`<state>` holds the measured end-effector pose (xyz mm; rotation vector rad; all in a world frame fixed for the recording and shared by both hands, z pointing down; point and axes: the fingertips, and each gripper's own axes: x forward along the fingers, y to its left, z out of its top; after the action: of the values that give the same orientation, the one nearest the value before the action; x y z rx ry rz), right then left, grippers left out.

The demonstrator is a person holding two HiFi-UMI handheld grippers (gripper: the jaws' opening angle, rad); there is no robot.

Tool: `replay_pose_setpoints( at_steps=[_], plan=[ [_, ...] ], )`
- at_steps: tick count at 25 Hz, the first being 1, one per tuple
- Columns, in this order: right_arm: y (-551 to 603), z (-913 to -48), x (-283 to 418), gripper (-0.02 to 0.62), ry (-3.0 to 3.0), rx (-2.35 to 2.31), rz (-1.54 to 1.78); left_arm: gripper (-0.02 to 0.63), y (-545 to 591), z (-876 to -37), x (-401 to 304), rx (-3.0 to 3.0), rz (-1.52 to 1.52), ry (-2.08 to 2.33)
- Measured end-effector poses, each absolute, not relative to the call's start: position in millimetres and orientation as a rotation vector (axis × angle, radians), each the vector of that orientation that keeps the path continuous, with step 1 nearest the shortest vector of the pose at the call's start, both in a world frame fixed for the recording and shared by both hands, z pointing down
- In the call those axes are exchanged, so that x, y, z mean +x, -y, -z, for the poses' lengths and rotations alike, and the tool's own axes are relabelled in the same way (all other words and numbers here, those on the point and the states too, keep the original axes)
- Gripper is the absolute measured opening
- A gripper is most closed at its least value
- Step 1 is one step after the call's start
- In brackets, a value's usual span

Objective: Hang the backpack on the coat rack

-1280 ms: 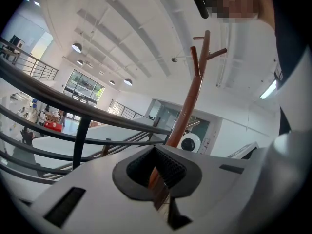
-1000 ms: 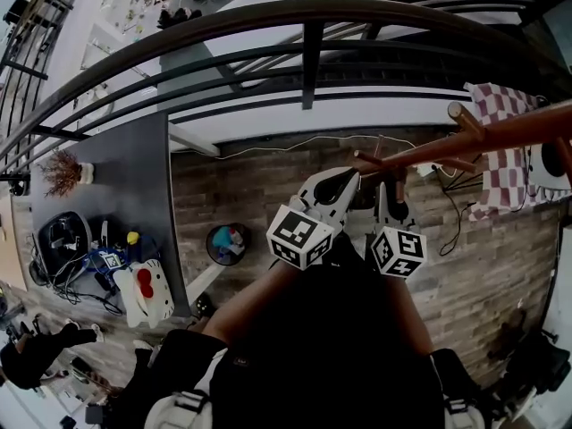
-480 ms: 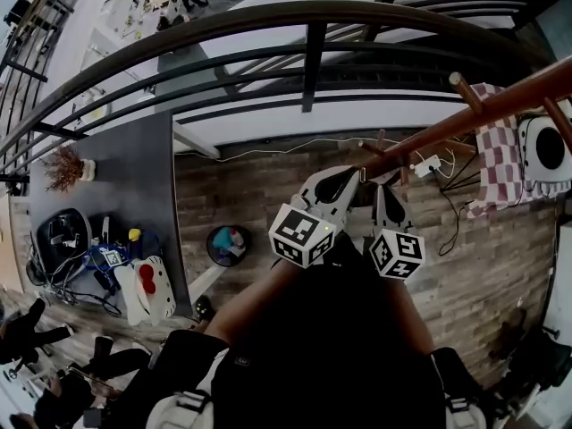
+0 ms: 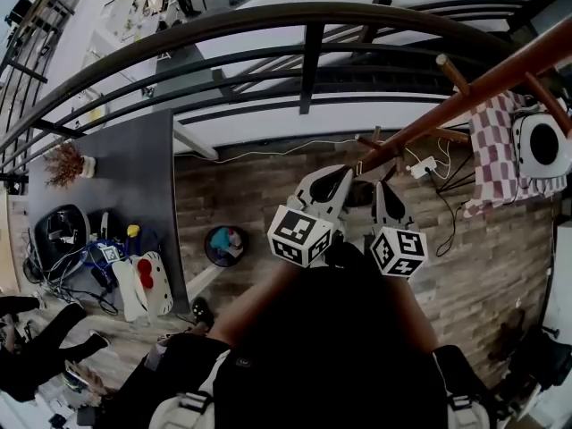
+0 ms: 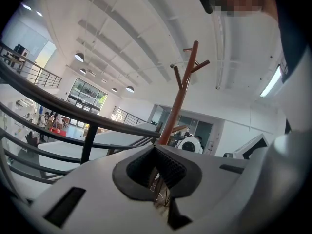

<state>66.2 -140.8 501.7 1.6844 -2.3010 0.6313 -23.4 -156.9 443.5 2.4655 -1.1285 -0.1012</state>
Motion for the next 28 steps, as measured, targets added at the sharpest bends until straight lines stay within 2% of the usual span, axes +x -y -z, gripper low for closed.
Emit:
replay_pose_setpoints(
  at_steps=[8,28],
  plan=[
    [134.0,-490.4,57.7,0.014,2.441,1.509,-0.573,0.008,151.0,-444.8,-19.0,2.419,0.113,1.285],
    [121.6,-455.2,91.0,0.014,2.667,1.267,-0.503,0.008,121.1,-437.6,10.1,2.303,0.071,1.616]
  ],
)
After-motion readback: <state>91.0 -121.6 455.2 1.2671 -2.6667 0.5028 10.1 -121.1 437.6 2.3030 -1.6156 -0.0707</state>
